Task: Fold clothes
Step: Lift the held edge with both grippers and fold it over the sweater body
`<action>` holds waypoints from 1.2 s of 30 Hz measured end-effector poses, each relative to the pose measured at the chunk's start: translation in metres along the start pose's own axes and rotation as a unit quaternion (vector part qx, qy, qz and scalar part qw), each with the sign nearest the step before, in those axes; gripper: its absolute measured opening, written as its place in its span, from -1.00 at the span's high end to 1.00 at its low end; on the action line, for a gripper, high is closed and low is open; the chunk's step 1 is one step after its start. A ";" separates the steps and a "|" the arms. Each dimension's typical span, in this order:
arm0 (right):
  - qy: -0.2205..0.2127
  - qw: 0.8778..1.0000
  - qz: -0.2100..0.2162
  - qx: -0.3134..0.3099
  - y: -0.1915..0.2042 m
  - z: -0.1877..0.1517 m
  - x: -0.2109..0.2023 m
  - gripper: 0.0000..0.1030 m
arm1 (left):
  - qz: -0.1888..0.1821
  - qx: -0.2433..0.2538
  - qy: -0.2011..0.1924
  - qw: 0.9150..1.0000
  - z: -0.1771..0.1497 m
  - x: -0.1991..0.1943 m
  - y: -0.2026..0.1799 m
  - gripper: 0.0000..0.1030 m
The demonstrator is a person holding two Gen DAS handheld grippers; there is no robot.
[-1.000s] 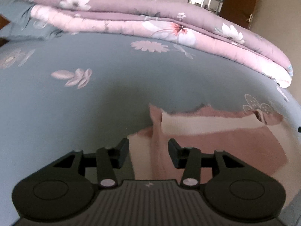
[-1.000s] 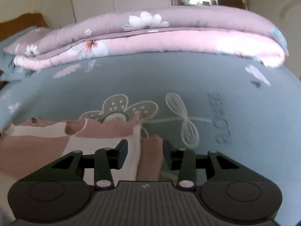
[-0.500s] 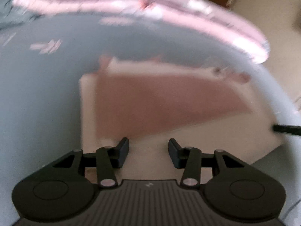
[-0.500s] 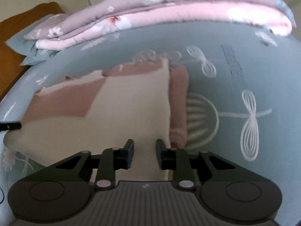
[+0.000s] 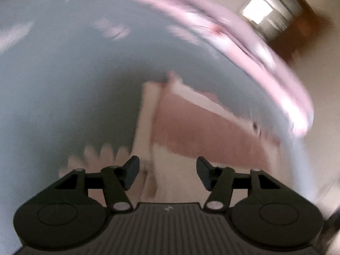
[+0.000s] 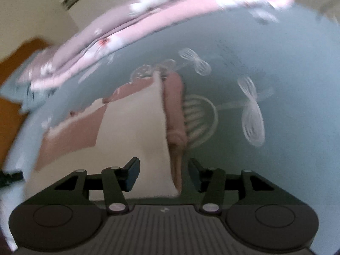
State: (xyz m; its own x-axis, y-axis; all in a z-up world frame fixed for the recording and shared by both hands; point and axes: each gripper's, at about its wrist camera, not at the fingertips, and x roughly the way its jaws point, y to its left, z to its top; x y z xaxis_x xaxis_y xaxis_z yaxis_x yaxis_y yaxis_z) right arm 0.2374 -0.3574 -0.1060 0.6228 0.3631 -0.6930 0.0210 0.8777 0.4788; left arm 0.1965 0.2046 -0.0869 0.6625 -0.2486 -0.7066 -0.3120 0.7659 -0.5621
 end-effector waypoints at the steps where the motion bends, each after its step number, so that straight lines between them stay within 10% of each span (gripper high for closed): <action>1: 0.001 1.000 0.006 0.029 -0.008 -0.005 -0.002 -0.09 | -0.007 -0.051 0.004 0.999 -0.002 -0.001 0.012 -0.16; 7: 0.001 0.982 0.068 0.179 -0.045 -0.042 0.000 -0.15 | -0.061 -0.223 0.010 0.973 -0.031 0.014 0.051 -0.17; 13: -0.045 0.945 0.147 0.288 -0.058 -0.061 0.017 -0.21 | -0.088 -0.276 -0.001 0.957 -0.040 0.041 0.054 -0.30; 27: -0.046 0.960 0.091 0.261 -0.018 -0.032 0.040 -0.15 | -0.072 -0.283 0.007 0.956 -0.045 0.022 0.059 -0.36; 36: -0.092 0.940 0.099 0.313 -0.022 -0.037 0.053 -0.19 | -0.130 -0.351 -0.043 0.926 -0.053 0.041 0.057 -0.80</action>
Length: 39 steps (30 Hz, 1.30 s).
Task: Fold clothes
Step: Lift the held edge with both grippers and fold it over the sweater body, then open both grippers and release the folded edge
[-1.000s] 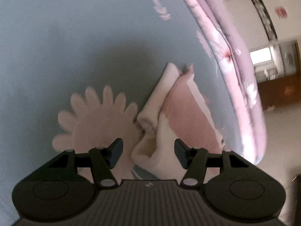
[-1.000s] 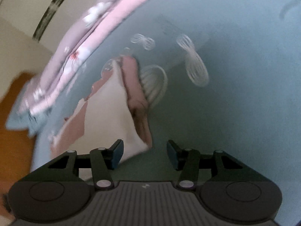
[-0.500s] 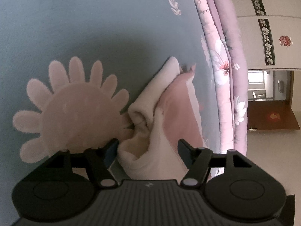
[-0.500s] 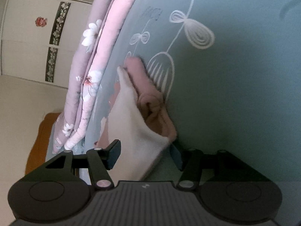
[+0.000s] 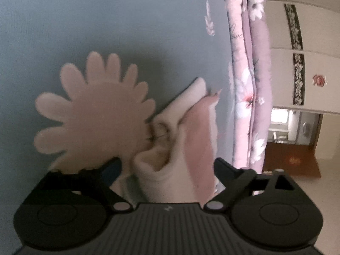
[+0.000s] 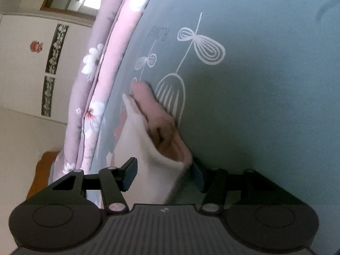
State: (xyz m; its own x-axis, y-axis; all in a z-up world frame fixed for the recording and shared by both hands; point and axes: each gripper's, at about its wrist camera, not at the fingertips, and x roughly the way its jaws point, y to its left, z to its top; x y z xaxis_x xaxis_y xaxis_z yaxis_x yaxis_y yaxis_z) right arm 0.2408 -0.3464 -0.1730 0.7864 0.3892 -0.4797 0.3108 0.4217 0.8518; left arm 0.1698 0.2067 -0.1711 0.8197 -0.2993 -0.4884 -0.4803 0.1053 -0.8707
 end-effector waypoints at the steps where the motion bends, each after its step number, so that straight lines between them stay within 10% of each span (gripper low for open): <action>1: -0.002 1.000 0.000 0.001 0.001 0.002 0.003 -0.19 | -0.003 -0.002 0.004 1.000 -0.001 0.003 -0.001 -0.78; 6: -0.004 1.000 -0.010 -0.014 0.003 0.005 0.008 0.01 | 0.017 0.015 0.009 1.000 -0.008 0.010 -0.005 -0.22; 8: -0.003 1.000 -0.019 -0.016 -0.001 0.005 0.010 0.32 | 0.021 0.021 0.019 0.999 -0.009 0.010 -0.003 0.49; 28: 0.005 0.991 -0.066 -0.116 0.061 0.002 -0.063 0.63 | 0.051 0.136 0.020 0.989 -0.018 -0.063 -0.067 0.70; 39: 0.047 0.986 -0.112 -0.114 0.018 -0.051 -0.153 0.63 | 0.117 0.170 0.063 0.976 -0.047 -0.135 -0.018 0.70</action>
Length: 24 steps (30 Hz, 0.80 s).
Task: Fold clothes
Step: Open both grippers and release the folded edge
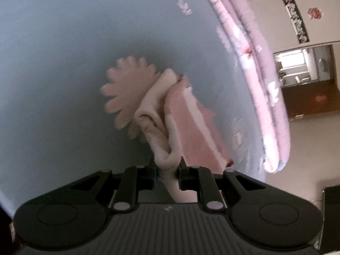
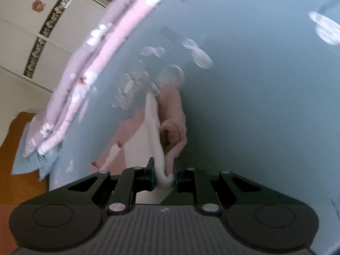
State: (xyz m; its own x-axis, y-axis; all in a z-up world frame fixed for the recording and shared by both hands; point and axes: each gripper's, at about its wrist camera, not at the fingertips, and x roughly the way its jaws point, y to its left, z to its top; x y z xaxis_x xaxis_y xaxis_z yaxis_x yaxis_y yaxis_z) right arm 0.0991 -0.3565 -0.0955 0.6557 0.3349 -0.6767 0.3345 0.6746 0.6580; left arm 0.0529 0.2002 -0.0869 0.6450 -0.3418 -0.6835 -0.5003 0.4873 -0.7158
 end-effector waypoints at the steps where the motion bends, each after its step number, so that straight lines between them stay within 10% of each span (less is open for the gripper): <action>1: 0.007 1.000 -0.008 0.006 -0.009 -0.009 -0.002 0.63 | 0.009 -0.001 0.003 1.000 -0.004 0.001 0.007 0.70; 9: 0.029 0.997 -0.067 0.022 -0.037 -0.036 0.023 0.35 | 0.065 0.006 0.020 0.998 -0.016 0.021 0.033 0.54; 16: -0.038 0.994 -0.097 -0.039 -0.026 -0.014 -0.013 0.20 | 0.110 0.079 0.006 0.991 0.000 -0.014 0.019 0.27; 24: -0.040 0.979 -0.056 -0.190 0.036 0.041 0.016 0.01 | 0.085 0.289 -0.039 0.953 0.047 0.013 -0.070 -0.11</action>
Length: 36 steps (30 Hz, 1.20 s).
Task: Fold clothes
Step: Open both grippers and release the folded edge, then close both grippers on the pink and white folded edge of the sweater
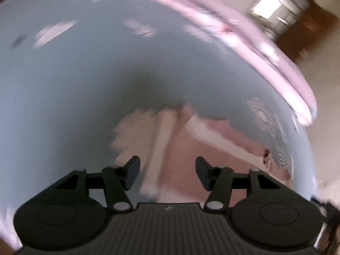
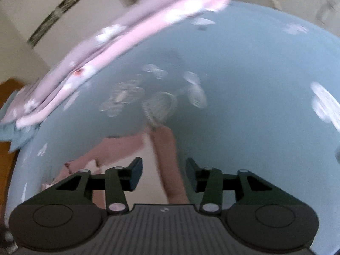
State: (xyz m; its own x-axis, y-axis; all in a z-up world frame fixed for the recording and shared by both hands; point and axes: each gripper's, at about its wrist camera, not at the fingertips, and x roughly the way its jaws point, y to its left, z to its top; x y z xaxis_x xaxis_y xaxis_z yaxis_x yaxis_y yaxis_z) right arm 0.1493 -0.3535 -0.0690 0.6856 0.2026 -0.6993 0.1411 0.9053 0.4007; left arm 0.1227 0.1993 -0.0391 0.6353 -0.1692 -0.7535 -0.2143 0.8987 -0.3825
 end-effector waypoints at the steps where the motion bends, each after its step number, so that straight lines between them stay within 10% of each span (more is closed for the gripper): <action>1: 0.004 1.000 0.004 -0.019 0.007 0.007 0.010 0.01 | 0.005 0.028 -0.003 1.000 0.008 0.012 -0.011 -0.11; 6: 0.054 0.994 -0.039 -0.090 0.027 0.015 0.066 0.01 | 0.056 0.168 -0.001 0.984 0.027 0.071 -0.050 -0.11; 11: 0.053 0.990 -0.034 -0.125 0.029 0.007 0.074 0.01 | 0.084 0.306 -0.015 0.948 0.009 0.090 -0.075 -0.11; 24: 0.052 0.984 0.004 -0.169 0.037 0.003 0.092 0.01 | 0.055 0.241 0.011 0.969 0.020 0.116 -0.054 -0.05; 27: 0.054 0.984 0.005 -0.167 0.036 0.005 0.098 0.03 | 0.049 0.229 0.009 0.972 0.024 0.122 -0.053 0.29; 35: 0.059 0.982 0.000 -0.178 0.039 0.009 0.108 0.36 | 0.026 0.228 0.028 0.973 0.023 0.126 -0.053 0.90; 36: 0.055 0.982 -0.002 -0.181 0.040 0.008 0.109 0.79 | 0.025 0.223 0.027 0.974 0.024 0.126 -0.053 0.91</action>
State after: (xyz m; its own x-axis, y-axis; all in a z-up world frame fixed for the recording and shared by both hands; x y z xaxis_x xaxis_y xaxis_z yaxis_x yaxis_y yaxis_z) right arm 0.2353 -0.2985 -0.1242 0.6015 0.2203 -0.7679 -0.1329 0.9754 0.1758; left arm 0.2314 0.1404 -0.1010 0.5898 -0.1312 -0.7969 0.1070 0.9907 -0.0839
